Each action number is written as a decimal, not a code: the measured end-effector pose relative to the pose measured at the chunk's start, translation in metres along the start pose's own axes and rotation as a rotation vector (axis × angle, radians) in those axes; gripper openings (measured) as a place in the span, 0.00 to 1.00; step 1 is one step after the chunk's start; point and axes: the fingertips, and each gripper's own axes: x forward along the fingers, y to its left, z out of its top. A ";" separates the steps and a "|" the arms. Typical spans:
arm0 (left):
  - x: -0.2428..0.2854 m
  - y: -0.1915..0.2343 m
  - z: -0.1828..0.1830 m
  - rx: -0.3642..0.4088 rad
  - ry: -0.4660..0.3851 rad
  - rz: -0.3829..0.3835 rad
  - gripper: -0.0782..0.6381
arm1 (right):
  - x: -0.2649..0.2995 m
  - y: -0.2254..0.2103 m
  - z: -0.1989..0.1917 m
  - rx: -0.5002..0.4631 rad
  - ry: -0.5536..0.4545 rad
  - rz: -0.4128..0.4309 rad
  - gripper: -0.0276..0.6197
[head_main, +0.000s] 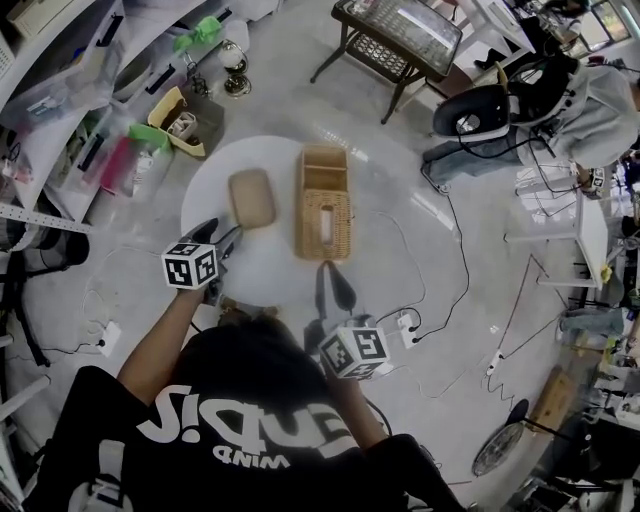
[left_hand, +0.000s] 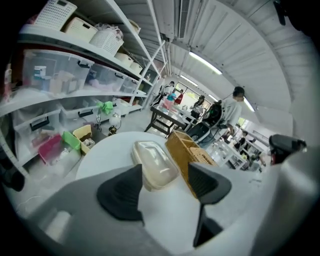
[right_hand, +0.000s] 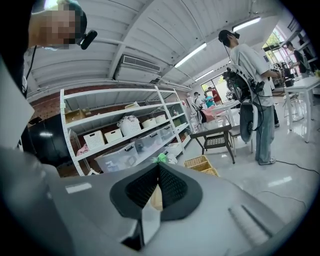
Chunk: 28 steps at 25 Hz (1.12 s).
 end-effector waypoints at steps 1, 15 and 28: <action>0.005 0.004 -0.004 -0.004 0.014 0.003 0.51 | 0.002 -0.001 -0.001 0.003 0.003 -0.005 0.04; 0.063 0.032 -0.039 -0.115 0.139 0.033 0.50 | 0.015 -0.036 -0.002 0.027 0.028 -0.078 0.04; 0.083 0.033 -0.051 -0.184 0.203 -0.008 0.39 | 0.024 -0.052 -0.006 0.041 0.050 -0.108 0.04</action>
